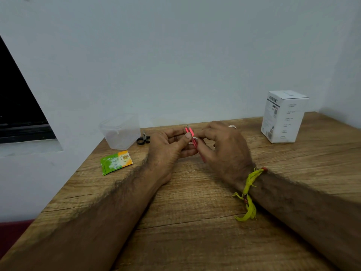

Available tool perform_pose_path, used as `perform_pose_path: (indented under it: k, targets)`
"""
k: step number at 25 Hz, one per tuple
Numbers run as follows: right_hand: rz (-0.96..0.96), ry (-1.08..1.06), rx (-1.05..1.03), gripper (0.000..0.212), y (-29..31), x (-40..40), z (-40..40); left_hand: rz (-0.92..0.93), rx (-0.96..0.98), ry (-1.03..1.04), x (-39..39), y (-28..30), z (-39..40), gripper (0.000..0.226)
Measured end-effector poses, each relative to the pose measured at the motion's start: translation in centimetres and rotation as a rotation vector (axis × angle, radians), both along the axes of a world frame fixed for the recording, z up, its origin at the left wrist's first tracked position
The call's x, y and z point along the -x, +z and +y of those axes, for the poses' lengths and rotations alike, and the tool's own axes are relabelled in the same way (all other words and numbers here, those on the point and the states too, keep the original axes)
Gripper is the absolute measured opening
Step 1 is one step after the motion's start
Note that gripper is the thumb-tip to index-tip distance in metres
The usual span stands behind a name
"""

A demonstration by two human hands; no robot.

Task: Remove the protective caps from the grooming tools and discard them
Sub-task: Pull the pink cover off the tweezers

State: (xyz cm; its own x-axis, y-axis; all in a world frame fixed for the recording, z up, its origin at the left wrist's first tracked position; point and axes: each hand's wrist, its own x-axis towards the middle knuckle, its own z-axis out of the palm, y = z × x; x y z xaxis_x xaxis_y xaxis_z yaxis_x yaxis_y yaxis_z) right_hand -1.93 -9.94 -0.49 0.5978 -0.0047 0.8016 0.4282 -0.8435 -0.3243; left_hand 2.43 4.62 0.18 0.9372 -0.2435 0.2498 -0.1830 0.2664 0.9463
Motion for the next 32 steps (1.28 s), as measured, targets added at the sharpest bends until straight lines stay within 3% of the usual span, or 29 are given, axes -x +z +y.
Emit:
perform_pose_path:
  k: [27, 29, 32]
  targets:
    - [-0.095, -0.003, -0.081, 0.009, 0.33, -0.29, -0.27, -0.110, -0.114, -0.102, -0.07, -0.35, -0.05, 0.019]
    - [-0.057, 0.042, -0.184, 0.007, 0.46, -0.02, -0.47, -0.104, -0.116, -0.108, -0.13, -0.36, 0.02, 0.019]
    - [0.181, 0.206, -0.607, 0.006, 0.81, 0.34, -0.58, -0.088, -0.103, -0.122, -0.26, -0.35, 0.05, 0.018]
